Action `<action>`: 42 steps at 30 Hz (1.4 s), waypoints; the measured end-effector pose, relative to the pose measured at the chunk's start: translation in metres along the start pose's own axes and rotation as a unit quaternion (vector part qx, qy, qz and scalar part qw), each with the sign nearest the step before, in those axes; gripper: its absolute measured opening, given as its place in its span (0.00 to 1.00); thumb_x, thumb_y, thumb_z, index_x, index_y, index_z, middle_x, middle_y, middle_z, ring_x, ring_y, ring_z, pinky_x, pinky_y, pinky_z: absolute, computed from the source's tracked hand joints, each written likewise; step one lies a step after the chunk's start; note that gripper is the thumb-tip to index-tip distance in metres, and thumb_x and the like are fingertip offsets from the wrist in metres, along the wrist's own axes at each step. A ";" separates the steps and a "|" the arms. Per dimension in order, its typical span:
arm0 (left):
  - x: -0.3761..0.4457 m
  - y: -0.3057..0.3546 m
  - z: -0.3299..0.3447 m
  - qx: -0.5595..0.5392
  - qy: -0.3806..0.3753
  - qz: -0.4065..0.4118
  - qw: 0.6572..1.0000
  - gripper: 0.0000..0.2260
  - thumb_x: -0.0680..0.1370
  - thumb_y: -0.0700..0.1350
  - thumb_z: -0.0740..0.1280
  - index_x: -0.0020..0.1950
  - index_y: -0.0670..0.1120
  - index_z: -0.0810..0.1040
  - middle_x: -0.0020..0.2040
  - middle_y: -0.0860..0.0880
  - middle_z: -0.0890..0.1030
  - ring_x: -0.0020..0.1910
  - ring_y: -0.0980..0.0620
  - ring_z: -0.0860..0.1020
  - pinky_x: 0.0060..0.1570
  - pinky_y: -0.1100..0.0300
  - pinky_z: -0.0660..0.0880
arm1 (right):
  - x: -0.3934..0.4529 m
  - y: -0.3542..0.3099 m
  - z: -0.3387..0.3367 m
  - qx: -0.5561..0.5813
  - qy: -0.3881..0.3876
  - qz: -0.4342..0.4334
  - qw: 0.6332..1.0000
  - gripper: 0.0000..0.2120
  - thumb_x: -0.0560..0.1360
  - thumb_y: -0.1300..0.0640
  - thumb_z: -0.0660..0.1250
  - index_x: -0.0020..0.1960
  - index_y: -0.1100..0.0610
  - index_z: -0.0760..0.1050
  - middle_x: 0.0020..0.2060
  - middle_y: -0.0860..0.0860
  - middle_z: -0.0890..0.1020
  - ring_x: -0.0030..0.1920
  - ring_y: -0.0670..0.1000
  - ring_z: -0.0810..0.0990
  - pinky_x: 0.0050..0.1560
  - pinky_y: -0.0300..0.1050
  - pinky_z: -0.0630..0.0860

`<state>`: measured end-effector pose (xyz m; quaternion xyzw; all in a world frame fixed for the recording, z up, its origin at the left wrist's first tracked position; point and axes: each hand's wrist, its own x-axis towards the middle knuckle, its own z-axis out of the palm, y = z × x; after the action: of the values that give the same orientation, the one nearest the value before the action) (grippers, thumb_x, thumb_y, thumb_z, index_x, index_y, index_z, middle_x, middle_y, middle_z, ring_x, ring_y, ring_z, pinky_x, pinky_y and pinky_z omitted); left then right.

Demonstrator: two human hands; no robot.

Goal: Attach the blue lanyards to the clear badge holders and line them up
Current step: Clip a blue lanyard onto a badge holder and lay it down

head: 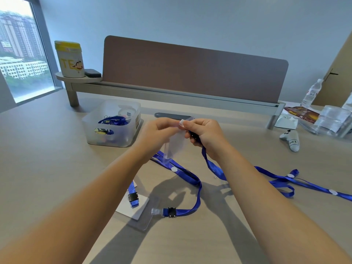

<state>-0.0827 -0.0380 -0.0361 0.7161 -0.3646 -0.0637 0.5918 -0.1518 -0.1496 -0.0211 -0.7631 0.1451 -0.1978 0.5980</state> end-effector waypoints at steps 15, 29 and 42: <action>0.010 0.009 -0.020 0.077 -0.078 -0.066 0.992 0.05 0.76 0.41 0.62 0.47 0.42 0.77 0.42 0.48 0.78 0.47 0.48 0.76 0.41 0.65 0.75 | -0.006 0.001 0.006 -0.095 -0.094 -0.036 0.990 0.11 0.77 0.60 0.61 0.38 0.53 0.76 0.31 0.48 0.78 0.33 0.44 0.74 0.32 0.29 0.72; 0.010 0.007 -0.014 0.024 0.004 -0.008 1.000 0.09 0.76 0.41 0.62 0.37 0.48 0.75 0.35 0.50 0.75 0.39 0.52 0.73 0.41 0.63 0.72 | -0.004 0.001 0.023 -0.120 0.040 -0.136 0.983 0.09 0.77 0.59 0.61 0.44 0.64 0.77 0.29 0.46 0.74 0.33 0.44 0.70 0.37 0.37 0.68; 0.015 -0.006 -0.019 -0.195 -0.074 -0.200 0.957 0.10 0.77 0.50 0.60 0.46 0.44 0.75 0.45 0.46 0.78 0.47 0.49 0.76 0.48 0.56 0.75 | 0.011 -0.004 0.011 -0.068 -0.052 -0.066 0.994 0.10 0.77 0.60 0.62 0.38 0.55 0.76 0.27 0.49 0.74 0.25 0.42 0.70 0.27 0.30 0.68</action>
<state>-0.0596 -0.0311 -0.0305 0.6386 -0.2371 -0.3033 0.6663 -0.1366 -0.1444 -0.0182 -0.8193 0.0759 -0.1868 0.5368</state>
